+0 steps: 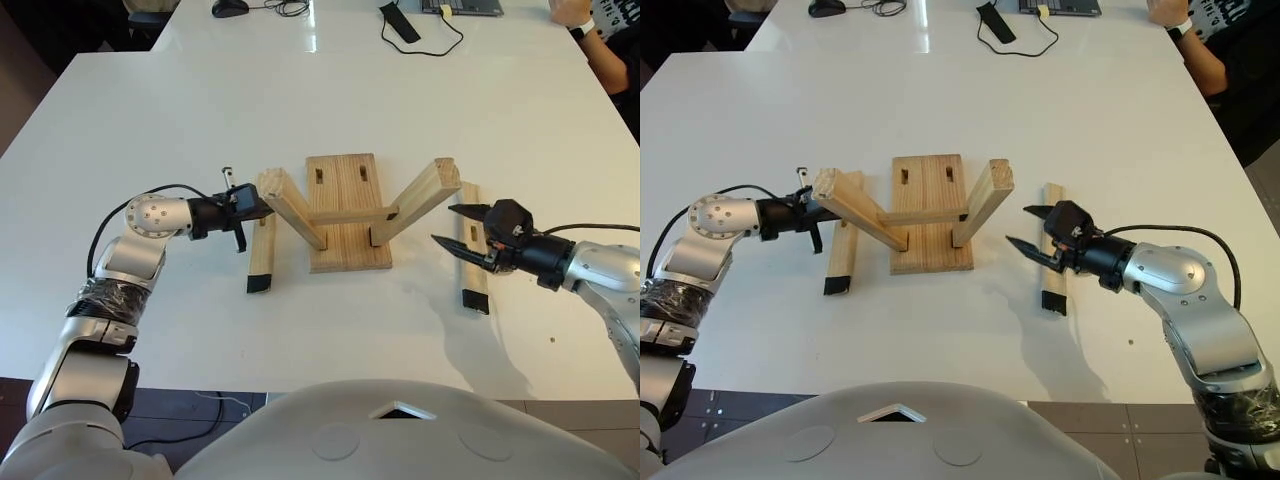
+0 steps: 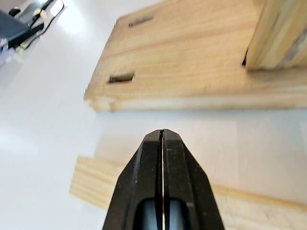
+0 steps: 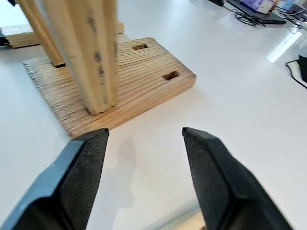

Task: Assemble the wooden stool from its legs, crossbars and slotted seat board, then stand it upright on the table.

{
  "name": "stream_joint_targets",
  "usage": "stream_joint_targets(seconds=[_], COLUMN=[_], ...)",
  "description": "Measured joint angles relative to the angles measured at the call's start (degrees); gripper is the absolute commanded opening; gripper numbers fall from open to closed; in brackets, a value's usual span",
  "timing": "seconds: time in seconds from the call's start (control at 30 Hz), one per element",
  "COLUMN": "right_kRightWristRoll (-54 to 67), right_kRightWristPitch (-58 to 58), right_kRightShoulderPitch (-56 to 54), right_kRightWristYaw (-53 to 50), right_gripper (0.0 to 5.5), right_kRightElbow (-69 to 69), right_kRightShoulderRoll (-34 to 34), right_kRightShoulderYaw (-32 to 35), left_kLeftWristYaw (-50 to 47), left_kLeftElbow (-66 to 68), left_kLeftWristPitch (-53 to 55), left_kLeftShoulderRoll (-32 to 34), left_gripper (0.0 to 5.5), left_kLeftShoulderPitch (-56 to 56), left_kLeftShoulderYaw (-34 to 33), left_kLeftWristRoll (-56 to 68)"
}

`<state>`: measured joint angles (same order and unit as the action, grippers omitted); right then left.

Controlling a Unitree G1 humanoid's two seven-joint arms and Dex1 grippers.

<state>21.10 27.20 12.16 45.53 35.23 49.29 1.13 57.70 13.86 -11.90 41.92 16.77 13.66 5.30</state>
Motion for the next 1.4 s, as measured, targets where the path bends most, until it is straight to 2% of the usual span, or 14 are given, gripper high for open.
stream_joint_targets(seconds=[0.2,0.37,0.47,0.67,0.73,0.87,0.97,1.07,1.1,1.23,1.33,1.4], right_kRightWristRoll=[-0.97,-2.71,-3.53,-3.63,-3.75,-4.22,-4.61,-5.51,-5.99,-6.75,-6.85,-6.51], right_kRightWristPitch=[0.49,1.82,2.66,3.56,3.6,3.6,3.6,3.54,3.51,3.24,3.13,3.79], right_kRightShoulderPitch=[2.8,1.91,1.45,1.55,1.55,1.9,2.79,2.95,2.98,2.88,2.66,2.6], right_kRightWristYaw=[4.3,3.58,2.39,1.95,1.98,1.54,0.15,-1.06,-1.47,-1.89,-1.88,-2.08], right_gripper=[2.82,2.82,2.82,2.82,2.82,2.82,2.82,2.82,2.82,2.82,2.82,2.82], right_kRightElbow=[-0.14,-2.01,-2.96,-3.09,-3.46,-3.71,-3.8,-3.93,-4.13,-4.37,-4.36,-4.34], right_kRightShoulderRoll=[0.17,-3.85,-5.98,-6.25,-6.04,-5.87,-6.47,-7.18,-7.54,-8.57,-8.83,-9.67], right_kRightShoulderYaw=[-9.53,-17.15,-19.35,-19.89,-19.77,-19.13,-19.02,-19.14,-19.48,-20.64,-21.23,-21.31], left_kLeftWristYaw=[4.14,9.89,9.96,8.08,8.39,11.7,12.31,6.94,3.83,0.44,3.21,7.09], left_kLeftElbow=[-10.96,-18.81,-20.45,-24.23,-24.31,-19.98,-14.49,-7.24,-5.89,-8.46,-12.27,-16.2], left_kLeftWristPitch=[1.43,2.34,3.1,7.56,7.43,6.19,4.88,3.86,4.6,8.16,8.47,7.78], left_kLeftShoulderRoll=[0.17,3.01,2.16,-5.27,-4.02,4.54,7.09,2.48,-1.44,-11.31,-11.99,-8.94], left_gripper=[0.0,0.0,0.0,0.0,0.0,0.0,0.0,0.0,0.0,0.0,0.0,0.0], left_kLeftShoulderPitch=[-2.16,-9.69,-11.98,-10.76,-10.83,-11.82,-10.43,-3.98,-0.61,5.26,5.12,3.01], left_kLeftShoulderYaw=[2.36,6.0,8.36,12.77,11.61,4.48,1.01,0.37,0.32,1.79,4.34,6.14], left_kLeftWristRoll=[-0.47,-0.25,-0.97,-1.97,-1.73,0.65,1.38,-1.22,-2.0,-0.29,-0.04,0.15])
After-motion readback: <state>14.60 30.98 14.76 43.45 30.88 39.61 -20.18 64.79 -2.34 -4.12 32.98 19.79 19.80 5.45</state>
